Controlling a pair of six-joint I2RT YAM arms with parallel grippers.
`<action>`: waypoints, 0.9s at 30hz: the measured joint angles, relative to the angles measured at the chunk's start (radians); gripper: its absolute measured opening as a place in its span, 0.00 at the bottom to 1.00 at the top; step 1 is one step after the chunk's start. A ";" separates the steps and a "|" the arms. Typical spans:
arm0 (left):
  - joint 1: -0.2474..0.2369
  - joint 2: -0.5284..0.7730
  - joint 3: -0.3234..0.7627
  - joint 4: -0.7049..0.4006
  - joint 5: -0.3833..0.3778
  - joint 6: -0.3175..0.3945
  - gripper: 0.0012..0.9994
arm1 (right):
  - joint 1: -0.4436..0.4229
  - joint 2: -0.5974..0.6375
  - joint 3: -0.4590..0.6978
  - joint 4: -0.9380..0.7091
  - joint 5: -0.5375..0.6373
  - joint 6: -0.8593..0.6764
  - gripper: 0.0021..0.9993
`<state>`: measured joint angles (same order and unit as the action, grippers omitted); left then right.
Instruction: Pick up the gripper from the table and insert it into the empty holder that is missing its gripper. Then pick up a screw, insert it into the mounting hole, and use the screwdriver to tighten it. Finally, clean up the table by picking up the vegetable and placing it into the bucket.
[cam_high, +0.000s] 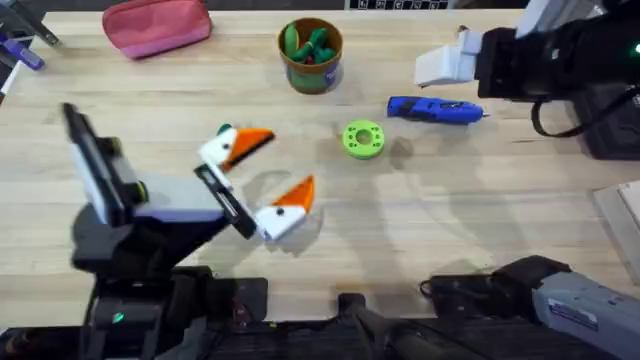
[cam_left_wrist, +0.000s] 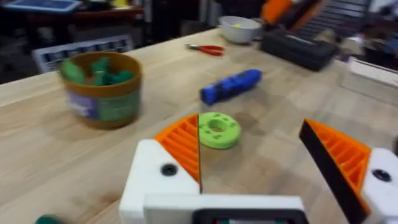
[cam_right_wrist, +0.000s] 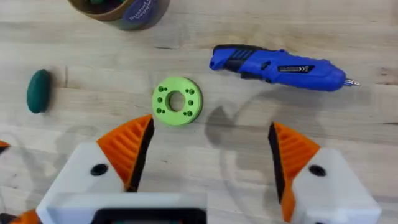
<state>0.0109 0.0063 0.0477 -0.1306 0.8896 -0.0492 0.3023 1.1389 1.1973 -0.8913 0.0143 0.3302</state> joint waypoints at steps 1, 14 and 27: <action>0.014 0.000 0.033 -0.043 -0.034 0.002 0.99 | 0.000 0.000 0.000 0.000 0.000 0.000 0.99; 0.124 0.409 0.785 -0.772 -0.488 0.250 0.99 | 0.000 0.000 0.000 0.000 0.000 0.000 0.99; 0.124 0.997 1.160 -1.081 -0.766 0.280 0.99 | 0.000 0.000 0.000 0.000 0.000 0.000 0.99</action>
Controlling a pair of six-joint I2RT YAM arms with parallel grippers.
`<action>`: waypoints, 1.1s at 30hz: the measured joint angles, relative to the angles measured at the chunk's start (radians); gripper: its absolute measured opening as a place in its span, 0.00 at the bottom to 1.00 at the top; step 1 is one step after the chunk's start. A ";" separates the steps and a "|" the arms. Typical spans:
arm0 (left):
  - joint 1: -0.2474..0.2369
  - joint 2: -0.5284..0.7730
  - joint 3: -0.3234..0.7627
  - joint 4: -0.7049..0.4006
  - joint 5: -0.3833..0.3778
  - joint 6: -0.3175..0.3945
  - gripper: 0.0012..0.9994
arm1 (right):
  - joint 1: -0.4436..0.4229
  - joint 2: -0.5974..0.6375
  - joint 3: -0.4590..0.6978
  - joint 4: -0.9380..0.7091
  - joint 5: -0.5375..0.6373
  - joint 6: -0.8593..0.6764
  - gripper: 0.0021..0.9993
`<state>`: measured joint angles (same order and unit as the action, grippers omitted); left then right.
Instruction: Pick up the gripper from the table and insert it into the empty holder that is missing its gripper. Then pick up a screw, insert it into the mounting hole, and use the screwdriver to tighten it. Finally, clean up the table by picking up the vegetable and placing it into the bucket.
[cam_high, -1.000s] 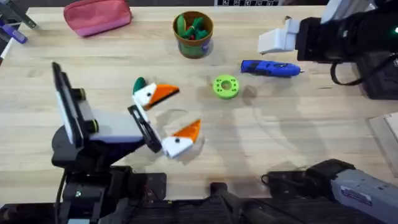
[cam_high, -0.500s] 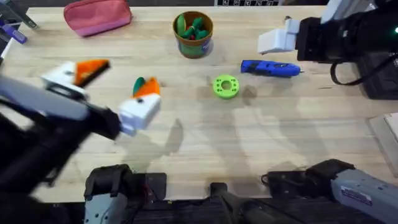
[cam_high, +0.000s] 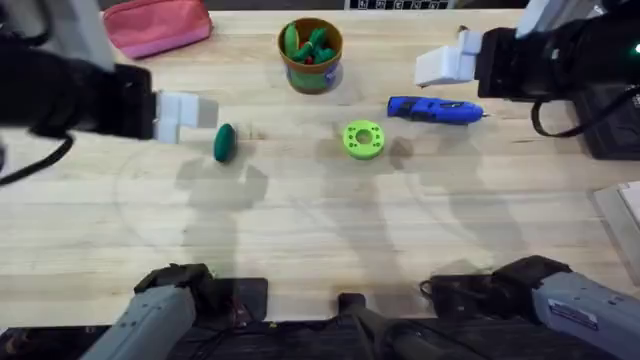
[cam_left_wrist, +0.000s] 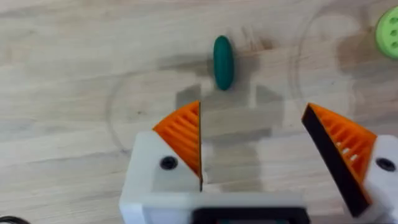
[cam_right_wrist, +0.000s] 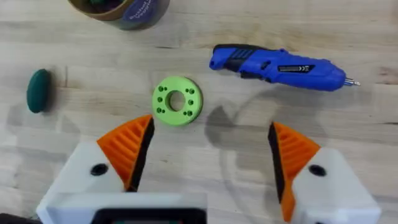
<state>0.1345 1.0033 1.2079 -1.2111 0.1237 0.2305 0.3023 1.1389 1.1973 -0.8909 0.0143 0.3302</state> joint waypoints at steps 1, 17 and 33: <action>0.000 0.031 0.000 0.001 -0.002 -0.003 0.99 | 0.000 0.000 0.000 0.000 0.000 0.000 0.99; 0.000 0.524 0.001 0.097 -0.040 -0.058 0.99 | 0.000 0.000 0.000 0.000 0.000 0.000 0.99; -0.028 0.789 0.001 0.195 -0.069 -0.067 0.99 | 0.000 0.000 0.000 0.000 0.000 0.000 0.99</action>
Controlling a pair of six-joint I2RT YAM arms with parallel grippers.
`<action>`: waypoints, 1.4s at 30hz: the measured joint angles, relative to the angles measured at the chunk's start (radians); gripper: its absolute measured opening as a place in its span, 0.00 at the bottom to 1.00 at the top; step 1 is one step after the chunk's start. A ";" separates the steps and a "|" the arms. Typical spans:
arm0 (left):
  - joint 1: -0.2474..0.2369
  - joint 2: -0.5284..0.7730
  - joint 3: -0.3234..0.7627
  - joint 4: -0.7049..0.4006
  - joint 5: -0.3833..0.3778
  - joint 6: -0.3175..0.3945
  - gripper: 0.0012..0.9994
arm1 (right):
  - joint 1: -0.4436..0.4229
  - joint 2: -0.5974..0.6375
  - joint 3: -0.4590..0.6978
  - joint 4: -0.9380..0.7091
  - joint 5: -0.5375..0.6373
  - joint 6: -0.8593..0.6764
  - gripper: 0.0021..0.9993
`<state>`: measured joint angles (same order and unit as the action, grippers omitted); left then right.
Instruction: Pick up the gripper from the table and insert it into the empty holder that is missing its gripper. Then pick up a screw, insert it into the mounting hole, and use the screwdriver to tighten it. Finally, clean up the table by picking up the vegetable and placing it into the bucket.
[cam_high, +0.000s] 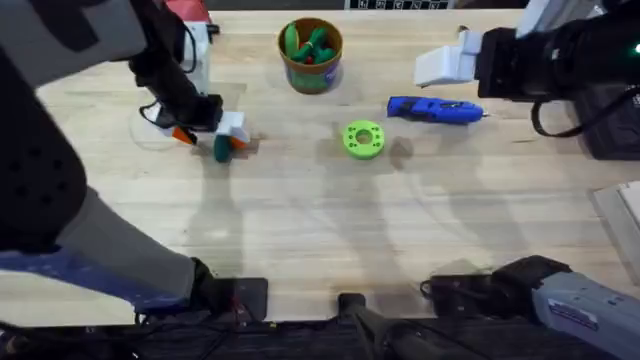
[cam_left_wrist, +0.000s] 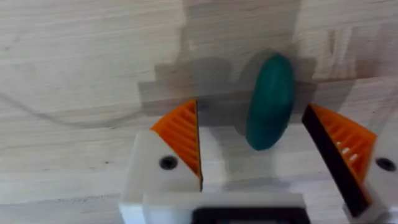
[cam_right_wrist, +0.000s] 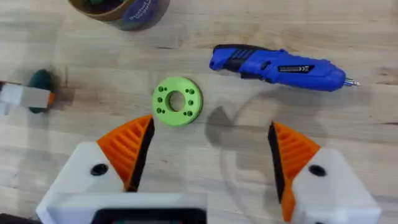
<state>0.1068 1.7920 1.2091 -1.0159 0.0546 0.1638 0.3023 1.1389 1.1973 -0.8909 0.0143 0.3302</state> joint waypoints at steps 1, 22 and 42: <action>-0.007 0.012 0.000 0.000 -0.002 0.000 0.99 | 0.000 0.000 0.000 0.000 0.000 0.000 0.99; -0.044 0.055 0.085 -0.065 -0.039 -0.053 0.03 | 0.000 0.000 0.000 -0.006 0.000 0.000 0.99; -0.315 0.061 0.619 0.046 0.031 -0.174 0.03 | 0.000 0.000 0.000 -0.004 0.000 0.000 0.99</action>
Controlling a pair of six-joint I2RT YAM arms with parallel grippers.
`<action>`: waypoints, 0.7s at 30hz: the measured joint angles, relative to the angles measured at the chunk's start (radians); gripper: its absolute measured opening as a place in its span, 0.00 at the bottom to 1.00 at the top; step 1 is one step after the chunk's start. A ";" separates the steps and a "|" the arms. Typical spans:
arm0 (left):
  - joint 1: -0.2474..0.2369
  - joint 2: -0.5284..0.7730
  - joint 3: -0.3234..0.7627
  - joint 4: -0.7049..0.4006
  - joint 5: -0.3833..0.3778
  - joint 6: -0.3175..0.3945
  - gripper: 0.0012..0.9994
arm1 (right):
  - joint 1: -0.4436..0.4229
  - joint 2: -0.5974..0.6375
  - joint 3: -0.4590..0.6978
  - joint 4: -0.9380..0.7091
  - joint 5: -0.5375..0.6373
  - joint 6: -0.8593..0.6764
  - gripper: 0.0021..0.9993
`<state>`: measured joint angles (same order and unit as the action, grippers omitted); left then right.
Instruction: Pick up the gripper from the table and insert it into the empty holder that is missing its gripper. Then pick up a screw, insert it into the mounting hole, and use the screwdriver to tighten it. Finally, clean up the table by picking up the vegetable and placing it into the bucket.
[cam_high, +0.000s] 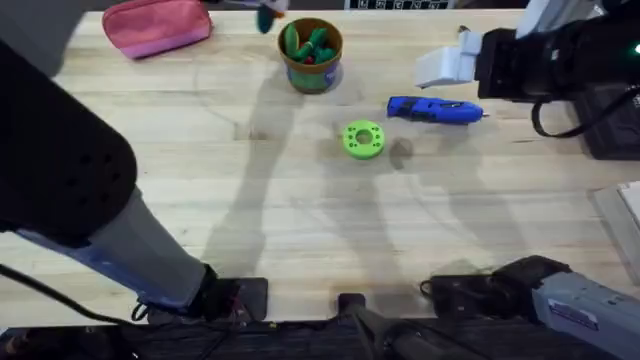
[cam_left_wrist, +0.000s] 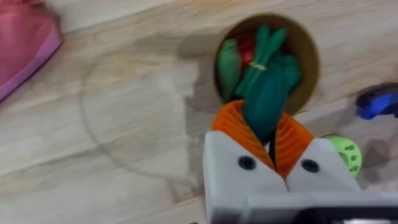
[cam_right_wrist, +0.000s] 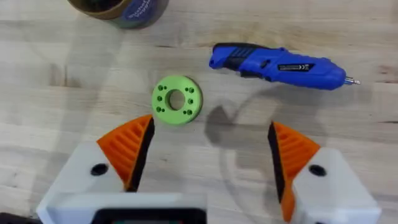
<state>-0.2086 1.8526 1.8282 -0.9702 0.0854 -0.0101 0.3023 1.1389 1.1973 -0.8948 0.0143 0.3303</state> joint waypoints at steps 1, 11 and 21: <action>-0.018 0.004 0.000 0.015 0.001 -0.005 0.03 | 0.000 0.000 0.000 0.000 0.000 0.000 0.99; -0.107 0.150 0.000 0.129 0.000 -0.022 0.03 | 0.000 0.000 0.000 0.000 0.000 0.000 0.99; -0.108 0.209 0.000 0.134 0.000 -0.029 0.94 | 0.000 0.000 0.000 0.000 0.000 0.000 0.99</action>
<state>-0.3164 2.0617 1.8278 -0.8365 0.0853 -0.0388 0.3023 1.1389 1.1973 -0.8948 0.0143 0.3305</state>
